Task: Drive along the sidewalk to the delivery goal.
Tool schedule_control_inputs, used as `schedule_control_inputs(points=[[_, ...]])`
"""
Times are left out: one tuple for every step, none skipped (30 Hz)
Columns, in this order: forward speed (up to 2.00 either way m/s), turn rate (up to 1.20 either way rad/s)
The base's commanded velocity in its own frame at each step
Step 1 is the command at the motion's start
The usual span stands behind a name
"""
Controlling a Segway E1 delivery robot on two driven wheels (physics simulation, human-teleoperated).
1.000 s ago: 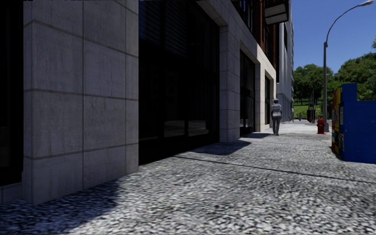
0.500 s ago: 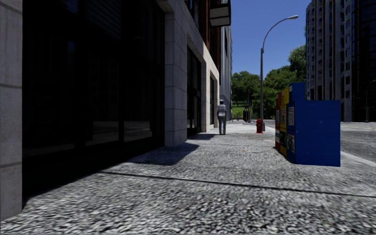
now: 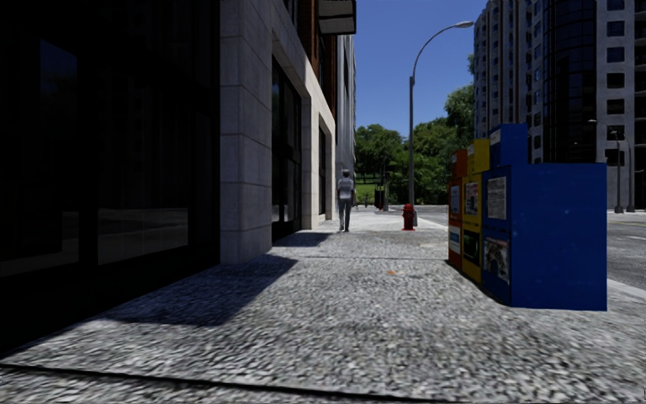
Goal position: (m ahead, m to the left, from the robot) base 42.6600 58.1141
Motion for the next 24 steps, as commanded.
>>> schedule_control_inputs(points=[[2.00,0.00],[2.00,0.00],[2.00,0.00],[2.00,0.00],[2.00,0.00],[2.00,0.00],[2.00,0.00],[2.00,-0.07],[2.00,-0.07],[2.00,-0.23],[2.00,-0.28],[2.00,-0.30],[2.00,-0.30],[2.00,-0.31],[2.00,-0.32],[2.00,-0.32],[2.00,-0.32],[2.00,-0.32],[2.00,-0.32],[2.00,-0.29],[2.00,-0.29],[2.00,-0.27],[2.00,-0.26],[2.00,-0.26]])
